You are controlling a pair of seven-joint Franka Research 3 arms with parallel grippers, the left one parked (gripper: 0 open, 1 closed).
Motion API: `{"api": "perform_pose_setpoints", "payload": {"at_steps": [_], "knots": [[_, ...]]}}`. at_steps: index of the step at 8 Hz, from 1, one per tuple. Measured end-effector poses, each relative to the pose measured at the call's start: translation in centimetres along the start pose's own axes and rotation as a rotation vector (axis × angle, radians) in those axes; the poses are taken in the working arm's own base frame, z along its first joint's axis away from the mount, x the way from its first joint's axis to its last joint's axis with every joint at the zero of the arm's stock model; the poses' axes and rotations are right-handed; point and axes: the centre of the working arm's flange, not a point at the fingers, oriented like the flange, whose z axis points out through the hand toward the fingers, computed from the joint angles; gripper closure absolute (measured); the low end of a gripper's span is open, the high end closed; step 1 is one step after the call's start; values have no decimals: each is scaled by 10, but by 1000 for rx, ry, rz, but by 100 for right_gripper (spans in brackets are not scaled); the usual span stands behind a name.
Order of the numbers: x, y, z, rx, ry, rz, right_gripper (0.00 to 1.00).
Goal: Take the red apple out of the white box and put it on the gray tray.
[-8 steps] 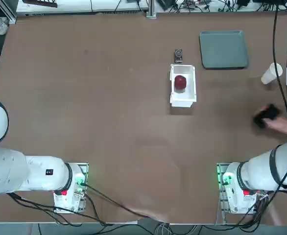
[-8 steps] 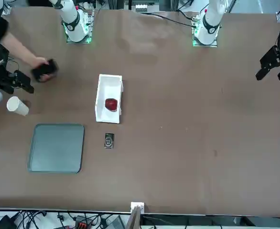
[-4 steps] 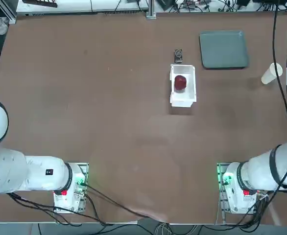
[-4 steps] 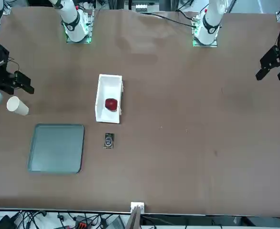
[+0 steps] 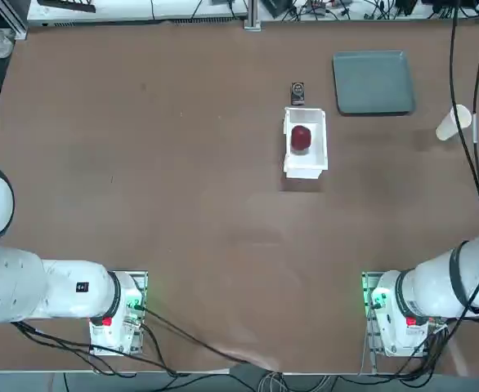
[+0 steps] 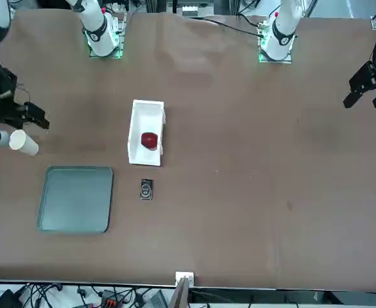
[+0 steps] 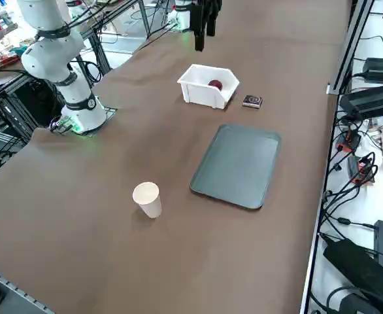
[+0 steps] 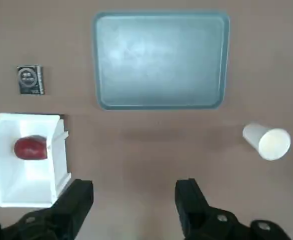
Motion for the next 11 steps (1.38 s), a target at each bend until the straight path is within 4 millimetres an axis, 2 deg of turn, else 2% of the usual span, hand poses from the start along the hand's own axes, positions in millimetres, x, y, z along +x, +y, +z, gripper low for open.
{"api": "perform_pose_setpoints", "payload": {"at_steps": [1, 3, 6, 7, 8, 9, 11], "knots": [[3, -3, 12, 5, -21, 88, 0], [8, -21, 32, 27, -28, 241, 0], [12, -39, 58, 134, -66, 504, 0], [12, -54, 64, 136, -69, 628, 0], [11, -77, 73, 135, -66, 751, 0], [8, -102, 85, 134, -64, 860, 0], [0, -139, 114, 125, -72, 1047, 0]]}}
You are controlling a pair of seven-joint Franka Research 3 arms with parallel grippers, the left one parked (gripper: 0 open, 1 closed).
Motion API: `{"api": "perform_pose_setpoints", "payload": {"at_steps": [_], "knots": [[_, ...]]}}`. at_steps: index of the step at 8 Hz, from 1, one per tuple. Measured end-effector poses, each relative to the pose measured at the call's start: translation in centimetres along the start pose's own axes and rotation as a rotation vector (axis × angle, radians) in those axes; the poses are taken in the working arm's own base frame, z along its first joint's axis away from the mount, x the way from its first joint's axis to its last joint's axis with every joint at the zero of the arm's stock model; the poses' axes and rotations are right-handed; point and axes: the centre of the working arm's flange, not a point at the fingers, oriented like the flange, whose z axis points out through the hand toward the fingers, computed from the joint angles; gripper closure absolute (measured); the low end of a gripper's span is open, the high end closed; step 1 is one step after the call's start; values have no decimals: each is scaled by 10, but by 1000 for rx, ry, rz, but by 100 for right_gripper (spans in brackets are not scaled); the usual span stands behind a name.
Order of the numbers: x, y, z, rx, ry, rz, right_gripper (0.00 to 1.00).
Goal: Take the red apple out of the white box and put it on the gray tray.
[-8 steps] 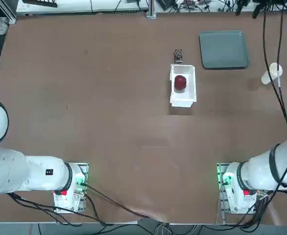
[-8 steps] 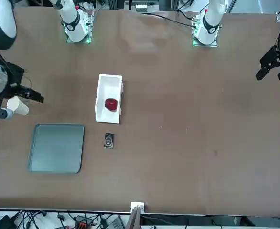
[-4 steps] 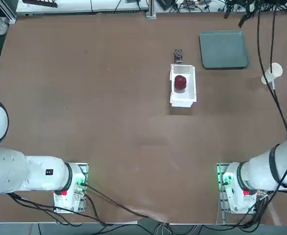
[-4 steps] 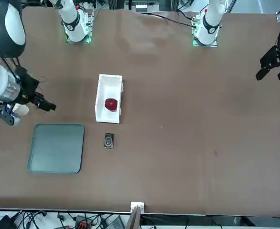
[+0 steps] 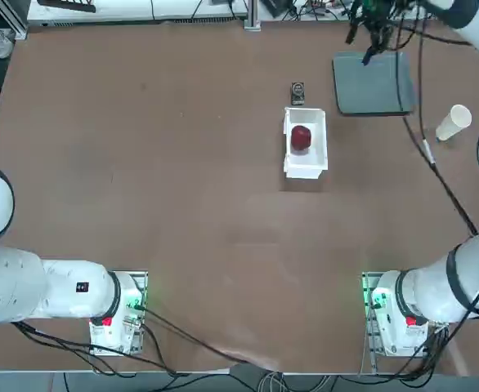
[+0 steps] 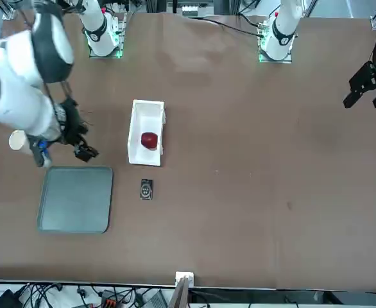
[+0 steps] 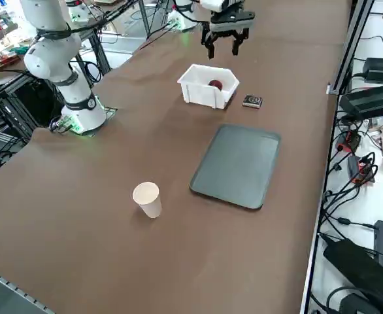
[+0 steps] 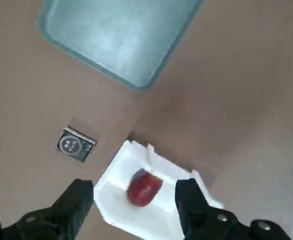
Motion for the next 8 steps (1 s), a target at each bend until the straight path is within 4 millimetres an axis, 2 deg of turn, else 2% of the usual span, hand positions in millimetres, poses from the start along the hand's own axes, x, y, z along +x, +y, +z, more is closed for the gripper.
{"api": "perform_pose_setpoints", "payload": {"at_steps": [4, 6, 8], "knots": [[-47, -14, 57, 27, 11, 371, 0], [-75, -30, 103, 26, 14, 525, 0], [-113, -44, 155, 26, 19, 608, 0]]}}
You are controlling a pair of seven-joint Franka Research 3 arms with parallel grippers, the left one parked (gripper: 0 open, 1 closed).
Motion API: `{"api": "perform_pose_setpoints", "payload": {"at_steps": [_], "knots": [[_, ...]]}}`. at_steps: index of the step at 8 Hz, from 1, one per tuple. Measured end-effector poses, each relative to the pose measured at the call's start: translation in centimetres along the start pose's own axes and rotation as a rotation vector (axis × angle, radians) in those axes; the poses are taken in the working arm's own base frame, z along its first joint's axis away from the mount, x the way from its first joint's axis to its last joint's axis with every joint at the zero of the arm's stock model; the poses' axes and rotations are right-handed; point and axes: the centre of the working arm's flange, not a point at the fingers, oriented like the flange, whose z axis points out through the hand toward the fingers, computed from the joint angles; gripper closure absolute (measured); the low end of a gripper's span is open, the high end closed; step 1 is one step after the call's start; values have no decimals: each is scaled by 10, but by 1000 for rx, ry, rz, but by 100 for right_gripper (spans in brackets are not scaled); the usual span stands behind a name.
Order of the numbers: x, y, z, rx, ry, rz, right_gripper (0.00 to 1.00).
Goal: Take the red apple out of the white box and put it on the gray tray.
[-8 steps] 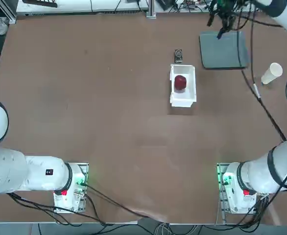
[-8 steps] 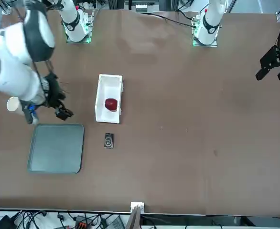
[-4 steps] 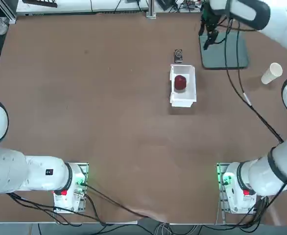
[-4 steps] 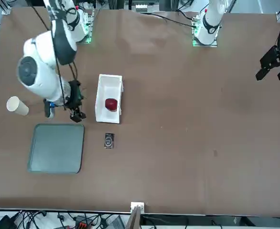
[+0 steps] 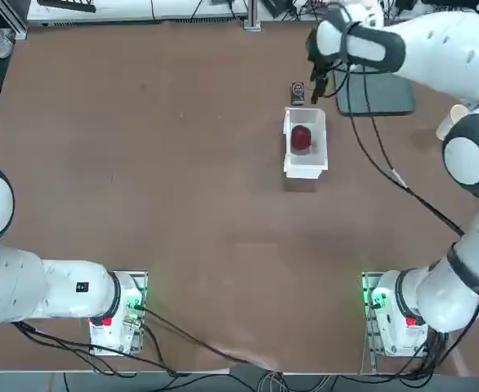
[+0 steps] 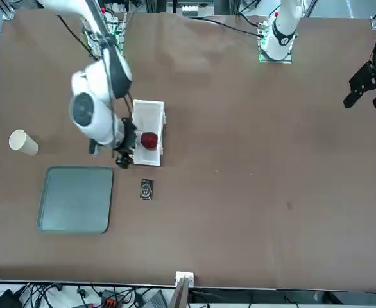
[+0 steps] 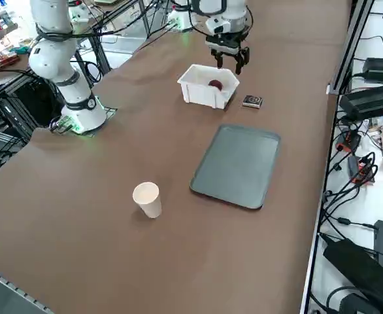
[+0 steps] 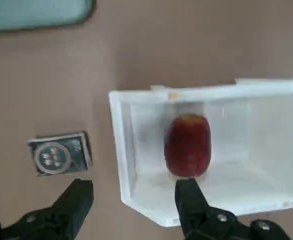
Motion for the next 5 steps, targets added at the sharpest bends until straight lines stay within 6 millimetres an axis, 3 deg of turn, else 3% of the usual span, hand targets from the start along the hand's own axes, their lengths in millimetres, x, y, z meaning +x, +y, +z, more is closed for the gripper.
{"api": "perform_pose_setpoints", "payload": {"at_steps": [2, 5], "knots": [[-17, 8, 27, -6, 10, 15, 0], [-6, 9, 31, -10, 36, 7, 0]]}}
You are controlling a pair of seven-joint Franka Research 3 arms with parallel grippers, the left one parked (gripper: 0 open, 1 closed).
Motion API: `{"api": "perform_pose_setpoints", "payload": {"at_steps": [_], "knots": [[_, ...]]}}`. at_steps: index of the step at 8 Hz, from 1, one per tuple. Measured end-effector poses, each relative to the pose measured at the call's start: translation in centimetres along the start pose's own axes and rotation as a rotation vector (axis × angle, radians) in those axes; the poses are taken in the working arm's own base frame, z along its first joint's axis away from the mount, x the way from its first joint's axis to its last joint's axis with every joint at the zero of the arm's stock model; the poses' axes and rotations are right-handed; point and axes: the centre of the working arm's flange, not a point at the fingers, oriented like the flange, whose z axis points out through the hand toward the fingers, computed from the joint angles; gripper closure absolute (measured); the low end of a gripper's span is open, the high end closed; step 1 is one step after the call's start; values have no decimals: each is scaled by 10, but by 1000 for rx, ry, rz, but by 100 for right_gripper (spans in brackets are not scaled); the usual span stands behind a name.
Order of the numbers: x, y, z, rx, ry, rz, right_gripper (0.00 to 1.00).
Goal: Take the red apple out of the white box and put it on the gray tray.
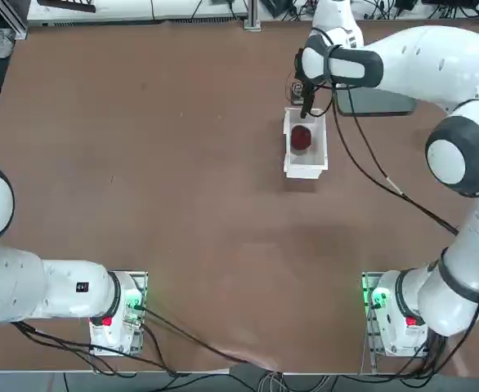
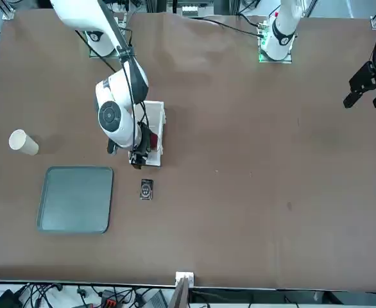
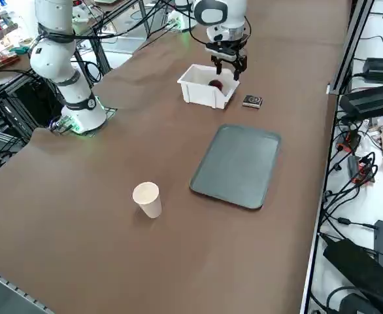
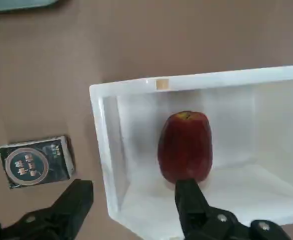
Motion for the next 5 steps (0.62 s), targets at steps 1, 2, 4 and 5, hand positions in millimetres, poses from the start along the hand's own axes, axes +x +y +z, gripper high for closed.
{"api": "perform_pose_setpoints", "payload": {"at_steps": [1, 2, 4, 5], "knots": [[4, 6, -1, -6, 5, -13, 0], [7, 13, -3, -10, 9, -22, 0], [7, 28, 0, -26, 20, -40, 0], [6, 34, 4, -34, 27, -47, 0]]}}
